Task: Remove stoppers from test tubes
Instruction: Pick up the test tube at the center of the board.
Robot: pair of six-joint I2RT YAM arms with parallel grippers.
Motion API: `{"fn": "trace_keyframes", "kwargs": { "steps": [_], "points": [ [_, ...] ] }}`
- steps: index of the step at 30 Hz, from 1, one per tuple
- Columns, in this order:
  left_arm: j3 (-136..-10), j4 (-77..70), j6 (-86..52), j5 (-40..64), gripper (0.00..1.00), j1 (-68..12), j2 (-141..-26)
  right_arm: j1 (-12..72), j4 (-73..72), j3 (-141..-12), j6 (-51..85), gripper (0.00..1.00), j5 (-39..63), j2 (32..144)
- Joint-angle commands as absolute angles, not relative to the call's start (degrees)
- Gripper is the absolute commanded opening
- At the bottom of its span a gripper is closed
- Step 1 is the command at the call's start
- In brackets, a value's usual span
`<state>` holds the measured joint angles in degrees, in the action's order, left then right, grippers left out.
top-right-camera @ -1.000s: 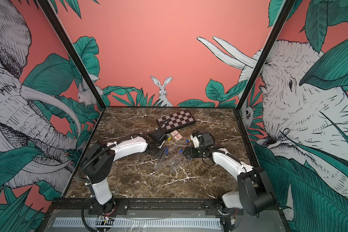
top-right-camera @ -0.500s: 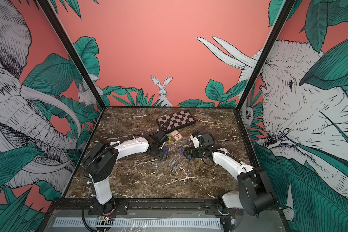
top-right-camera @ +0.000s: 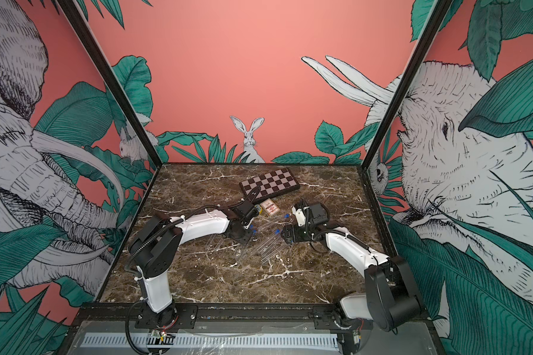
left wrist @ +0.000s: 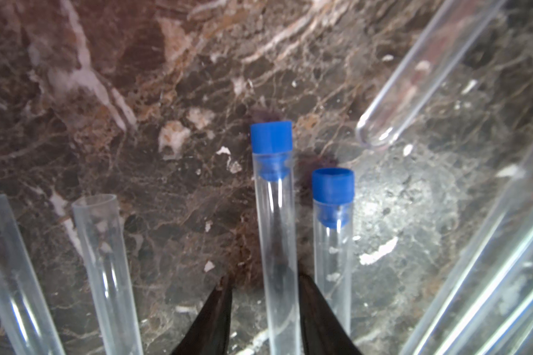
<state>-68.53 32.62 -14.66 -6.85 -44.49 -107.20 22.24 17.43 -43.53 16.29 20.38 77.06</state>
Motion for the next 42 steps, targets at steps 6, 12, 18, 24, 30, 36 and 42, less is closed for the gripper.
{"fn": "trace_keyframes", "kwargs": {
  "steps": [6, 12, 18, 24, 30, 36, 42],
  "points": [
    [-67.6, 34.5, -15.0, -8.1, 0.18, -44.6, -106.4, 22.3, 17.0, -43.5, 16.3, 0.96, 21.0, 75.3],
    [-68.6, 35.1, -13.8, -7.9, 0.13, -44.4, -104.0, 22.3, 15.8, -42.5, 17.7, 0.95, 23.1, 75.4],
    [-64.2, 29.6, -8.1, -5.3, 0.11, -44.3, -94.1, 22.3, 12.2, -41.6, 19.5, 0.94, 31.6, 76.4],
    [-58.9, 28.8, -2.1, -3.9, 0.11, -44.5, -85.3, 22.4, 2.6, -39.4, 23.5, 0.94, 41.1, 76.3],
    [-53.5, 25.4, 0.6, -0.2, 0.11, -45.5, -77.5, 22.9, -5.7, -38.2, 28.2, 0.92, 47.0, 76.4],
    [-53.9, 25.2, 2.2, 1.2, 0.11, -48.0, -77.7, 24.9, -7.7, -40.0, 29.1, 0.88, 48.2, 77.7],
    [-54.8, 24.6, 2.8, 3.3, 0.11, -49.3, -78.8, 27.0, -10.0, -40.9, 30.3, 0.83, 48.1, 79.9]
  ]
}}
